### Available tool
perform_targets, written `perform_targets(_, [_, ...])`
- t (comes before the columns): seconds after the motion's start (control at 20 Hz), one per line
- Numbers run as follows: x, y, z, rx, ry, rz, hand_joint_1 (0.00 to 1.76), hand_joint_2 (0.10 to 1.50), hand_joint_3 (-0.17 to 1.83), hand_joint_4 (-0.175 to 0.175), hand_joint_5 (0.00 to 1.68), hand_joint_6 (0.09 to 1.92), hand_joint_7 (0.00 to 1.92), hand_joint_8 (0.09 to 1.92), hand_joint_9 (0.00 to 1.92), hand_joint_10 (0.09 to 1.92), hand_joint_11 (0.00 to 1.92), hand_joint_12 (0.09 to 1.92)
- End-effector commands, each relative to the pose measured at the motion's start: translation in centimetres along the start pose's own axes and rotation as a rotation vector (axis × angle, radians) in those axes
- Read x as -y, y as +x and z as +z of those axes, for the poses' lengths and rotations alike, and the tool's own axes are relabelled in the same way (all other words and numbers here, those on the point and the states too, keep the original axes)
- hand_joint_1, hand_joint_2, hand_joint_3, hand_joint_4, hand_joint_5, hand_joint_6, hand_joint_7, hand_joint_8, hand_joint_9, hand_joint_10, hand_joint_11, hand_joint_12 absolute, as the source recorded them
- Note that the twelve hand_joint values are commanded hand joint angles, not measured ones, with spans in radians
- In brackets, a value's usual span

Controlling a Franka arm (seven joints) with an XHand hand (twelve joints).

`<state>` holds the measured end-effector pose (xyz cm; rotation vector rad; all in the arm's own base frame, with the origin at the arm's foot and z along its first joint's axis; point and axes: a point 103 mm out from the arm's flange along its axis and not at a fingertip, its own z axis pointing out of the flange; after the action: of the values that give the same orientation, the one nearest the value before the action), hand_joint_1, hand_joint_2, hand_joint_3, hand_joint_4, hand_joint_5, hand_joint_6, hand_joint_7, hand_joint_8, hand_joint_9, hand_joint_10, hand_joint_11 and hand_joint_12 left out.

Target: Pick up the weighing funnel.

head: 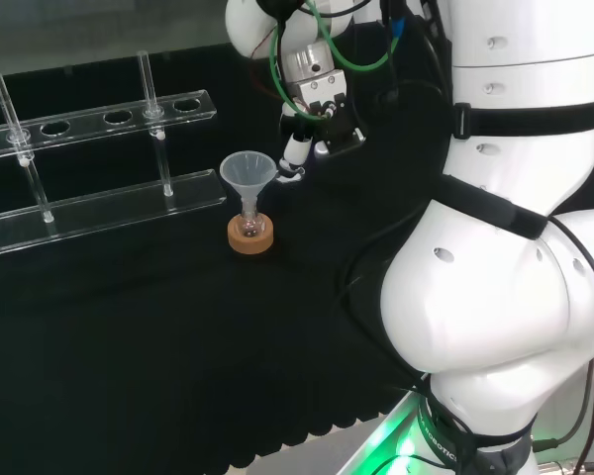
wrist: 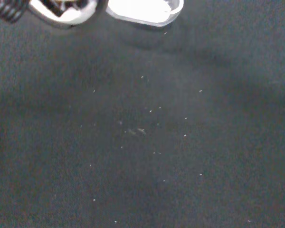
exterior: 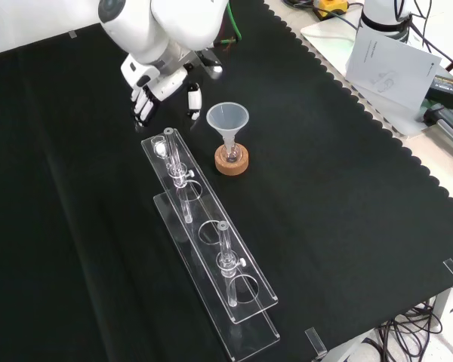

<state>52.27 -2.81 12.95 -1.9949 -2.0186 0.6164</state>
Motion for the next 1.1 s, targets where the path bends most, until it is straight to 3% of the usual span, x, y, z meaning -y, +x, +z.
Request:
perform_targets(0.05, [-2.0, 0.3, 1.3, 0.013, 0.024, -0.068, 0.86, 0.63, 0.52, -0.035, 0.53, 0.09, 0.26, 0.66, 0.57, 0.58, 0.4, 1.33])
perform_targets(0.75, [-4.1, -1.1, 2.6, 0.054, -0.04, -0.085, 0.92, 0.61, 0.55, -0.017, 0.68, 0.13, 0.39, 0.67, 0.66, 0.57, 0.42, 1.32])
perform_targets(0.95, [-4.5, -1.3, 2.8, 0.059, -0.043, -0.077, 0.94, 0.61, 0.57, -0.001, 0.73, 0.32, 0.42, 0.65, 0.72, 0.52, 0.44, 1.3])
perform_targets(1.0, [-4.3, -3.2, 3.0, 0.039, -0.048, -0.084, 0.94, 0.61, 0.58, 0.004, 0.73, 0.41, 0.43, 0.65, 0.73, 0.51, 0.45, 1.3])
perform_targets(1.1, [-4.3, -3.7, 3.1, 0.043, -0.046, -0.081, 0.94, 0.61, 0.59, 0.008, 0.72, 0.52, 0.44, 0.64, 0.74, 0.5, 0.46, 1.3])
